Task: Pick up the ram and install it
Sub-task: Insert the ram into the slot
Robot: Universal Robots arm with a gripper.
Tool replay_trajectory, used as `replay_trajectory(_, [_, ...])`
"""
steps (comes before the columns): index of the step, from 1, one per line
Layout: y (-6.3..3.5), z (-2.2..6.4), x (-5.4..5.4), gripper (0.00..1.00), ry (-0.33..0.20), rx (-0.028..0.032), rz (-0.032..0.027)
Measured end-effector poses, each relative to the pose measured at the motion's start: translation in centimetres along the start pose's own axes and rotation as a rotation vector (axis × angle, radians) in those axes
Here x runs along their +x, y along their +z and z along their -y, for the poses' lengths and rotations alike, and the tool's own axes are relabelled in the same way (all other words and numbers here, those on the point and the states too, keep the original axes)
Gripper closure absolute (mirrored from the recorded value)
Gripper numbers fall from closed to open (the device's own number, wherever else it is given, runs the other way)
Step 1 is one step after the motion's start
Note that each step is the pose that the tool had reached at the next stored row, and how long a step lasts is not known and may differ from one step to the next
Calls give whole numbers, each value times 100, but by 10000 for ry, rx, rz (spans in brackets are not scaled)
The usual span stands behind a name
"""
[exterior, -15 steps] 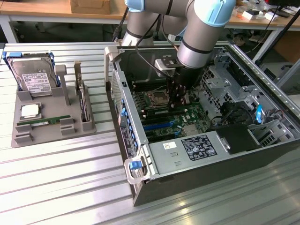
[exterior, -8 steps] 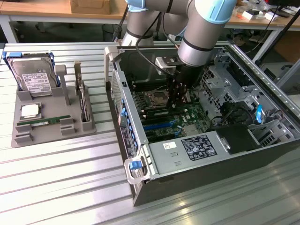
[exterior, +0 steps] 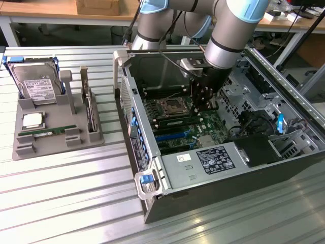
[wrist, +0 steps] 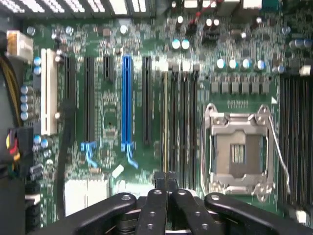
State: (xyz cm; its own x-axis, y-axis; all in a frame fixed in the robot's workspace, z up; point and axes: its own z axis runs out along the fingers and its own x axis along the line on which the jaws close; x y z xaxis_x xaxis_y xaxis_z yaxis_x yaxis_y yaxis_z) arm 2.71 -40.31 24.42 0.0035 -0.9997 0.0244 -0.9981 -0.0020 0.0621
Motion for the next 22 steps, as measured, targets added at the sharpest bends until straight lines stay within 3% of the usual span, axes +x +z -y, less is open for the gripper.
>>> replay_trajectory(1, [-2, 60, 0, 89, 0, -44, -4])
replay_trajectory(3, [-8, 281, 1, 89, -3, -196, -15])
replay_trajectory(6, [-16, 491, 1, 89, -6, -318, -23])
replay_trajectory(8, [-23, 596, 2, 89, -7, -349, -24])
replay_trajectory(15, [-220, 597, 7, 89, -7, -349, -24])
replay_trajectory(22, [-231, 596, 7, 89, -7, -349, -23])
